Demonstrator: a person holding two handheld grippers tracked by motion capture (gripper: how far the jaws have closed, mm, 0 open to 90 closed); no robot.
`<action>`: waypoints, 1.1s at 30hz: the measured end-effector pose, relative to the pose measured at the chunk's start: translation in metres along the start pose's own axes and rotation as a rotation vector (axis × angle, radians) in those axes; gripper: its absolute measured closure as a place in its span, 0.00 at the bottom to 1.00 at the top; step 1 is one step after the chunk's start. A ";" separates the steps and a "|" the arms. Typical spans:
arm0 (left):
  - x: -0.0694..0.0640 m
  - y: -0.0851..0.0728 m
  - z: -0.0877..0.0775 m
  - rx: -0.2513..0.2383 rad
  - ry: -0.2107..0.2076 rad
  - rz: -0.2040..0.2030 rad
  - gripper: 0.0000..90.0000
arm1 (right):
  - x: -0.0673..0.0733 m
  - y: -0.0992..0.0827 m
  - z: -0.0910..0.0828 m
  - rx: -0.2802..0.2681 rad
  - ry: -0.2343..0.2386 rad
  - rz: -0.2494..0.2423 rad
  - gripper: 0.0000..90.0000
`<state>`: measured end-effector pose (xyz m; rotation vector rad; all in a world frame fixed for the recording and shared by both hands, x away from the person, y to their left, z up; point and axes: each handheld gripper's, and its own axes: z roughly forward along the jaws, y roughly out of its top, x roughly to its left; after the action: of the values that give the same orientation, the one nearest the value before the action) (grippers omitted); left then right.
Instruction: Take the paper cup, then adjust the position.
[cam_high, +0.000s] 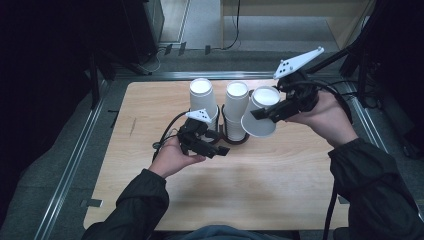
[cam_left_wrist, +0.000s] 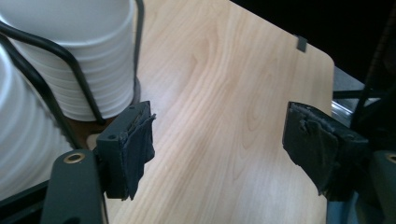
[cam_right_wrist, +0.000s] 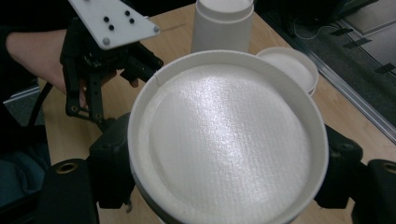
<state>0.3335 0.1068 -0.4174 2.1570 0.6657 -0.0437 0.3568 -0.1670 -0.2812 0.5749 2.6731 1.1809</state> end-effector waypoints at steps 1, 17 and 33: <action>-0.001 -0.002 0.000 -0.002 0.001 0.008 0.27 | 0.001 -0.003 0.001 0.003 0.004 0.003 0.27; 0.007 -0.028 0.003 -0.019 -0.003 -0.015 0.14 | 0.022 -0.074 0.052 0.027 0.044 -0.003 0.27; 0.016 -0.054 0.016 0.044 -0.035 0.008 0.16 | 0.040 -0.109 0.106 0.053 0.118 -0.007 0.27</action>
<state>0.3244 0.1287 -0.4708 2.1966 0.6412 -0.0921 0.3214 -0.1464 -0.4329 0.5185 2.8101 1.1814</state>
